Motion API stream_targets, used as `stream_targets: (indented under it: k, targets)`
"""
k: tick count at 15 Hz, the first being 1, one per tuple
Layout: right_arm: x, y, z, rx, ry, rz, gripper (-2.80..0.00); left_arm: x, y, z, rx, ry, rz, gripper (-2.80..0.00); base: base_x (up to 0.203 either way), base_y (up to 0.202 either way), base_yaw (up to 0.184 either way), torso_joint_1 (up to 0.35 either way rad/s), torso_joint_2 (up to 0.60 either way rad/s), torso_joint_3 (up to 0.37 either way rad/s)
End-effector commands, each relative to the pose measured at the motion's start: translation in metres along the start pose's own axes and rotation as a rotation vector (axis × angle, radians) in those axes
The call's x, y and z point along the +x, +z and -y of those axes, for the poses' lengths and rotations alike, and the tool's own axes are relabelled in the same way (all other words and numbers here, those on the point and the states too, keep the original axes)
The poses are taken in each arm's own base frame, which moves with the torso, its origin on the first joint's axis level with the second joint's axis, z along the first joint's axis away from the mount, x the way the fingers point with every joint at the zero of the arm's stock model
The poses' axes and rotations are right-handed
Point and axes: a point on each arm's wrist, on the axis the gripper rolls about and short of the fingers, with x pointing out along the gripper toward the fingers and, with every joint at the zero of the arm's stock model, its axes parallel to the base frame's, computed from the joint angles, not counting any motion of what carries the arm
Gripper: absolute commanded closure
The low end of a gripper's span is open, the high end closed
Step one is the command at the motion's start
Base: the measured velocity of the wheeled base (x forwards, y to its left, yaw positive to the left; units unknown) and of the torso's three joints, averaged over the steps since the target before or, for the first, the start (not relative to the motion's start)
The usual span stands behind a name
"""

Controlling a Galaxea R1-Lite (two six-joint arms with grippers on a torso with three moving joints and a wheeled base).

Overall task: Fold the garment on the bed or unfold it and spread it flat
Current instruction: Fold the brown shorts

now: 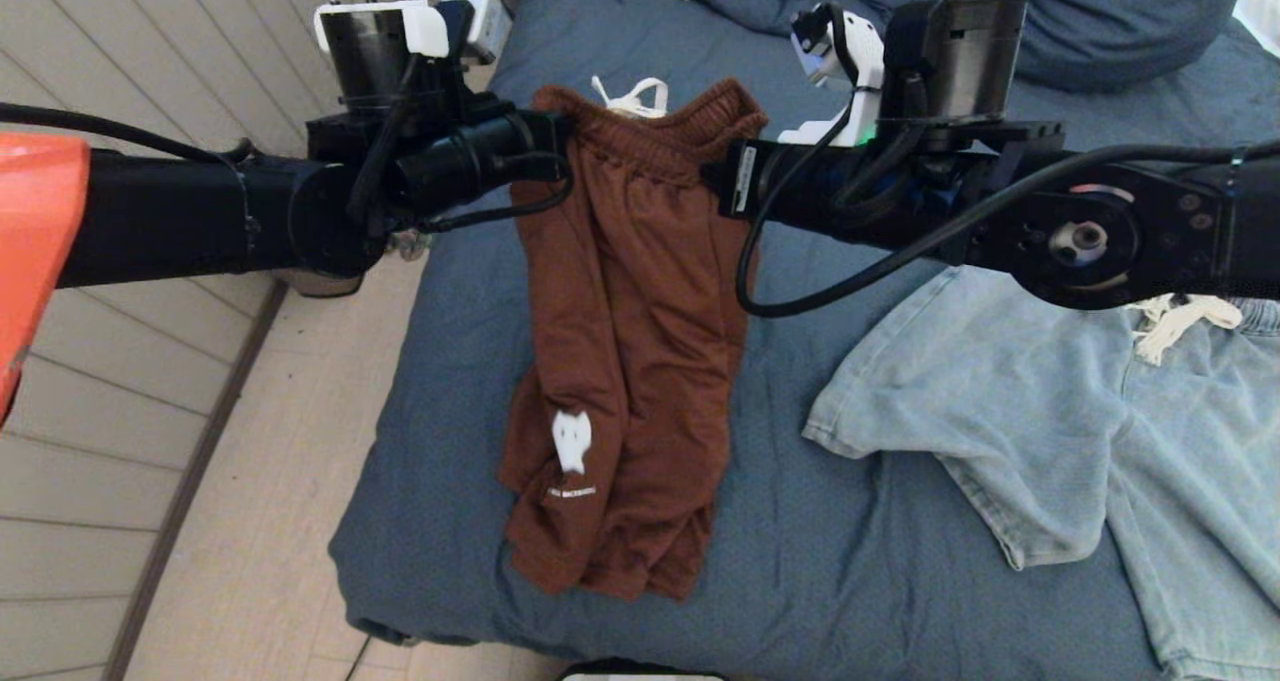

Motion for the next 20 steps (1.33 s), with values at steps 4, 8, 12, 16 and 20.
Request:
stream_targets:
  k: [4, 8, 12, 16, 20]
  targets:
    - [-0.004, -0.017, -0.004, -0.003, 0.011, -0.063, 0.00, -0.003, -0.016, -0.009, -0.012, 0.035, -0.037, 0.00, 0.000, 0.000, 0.000, 0.000, 0.00, 0.000]
    - [-0.025, -0.037, -0.002, -0.007, 0.039, -0.149, 0.00, -0.045, -0.040, -0.024, -0.009, 0.067, -0.094, 0.00, 0.000, 0.000, 0.000, 0.000, 0.00, 0.000]
    - [-0.043, -0.052, -0.001, -0.004, 0.067, -0.210, 0.00, -0.096, -0.061, -0.031, -0.009, 0.075, -0.112, 0.00, 0.000, 0.000, 0.000, 0.000, 0.00, 0.000]
    - [-0.058, -0.078, -0.012, -0.010, 0.111, -0.305, 0.00, -0.140, -0.102, -0.026, -0.018, 0.031, -0.165, 0.00, 0.000, 0.000, 0.000, 0.000, 0.00, 0.000]
    - [-0.065, -0.108, -0.021, -0.021, 0.139, -0.407, 0.00, -0.159, -0.134, -0.018, -0.026, 0.002, -0.213, 0.00, 0.000, 0.000, 0.000, 0.000, 0.00, 0.000]
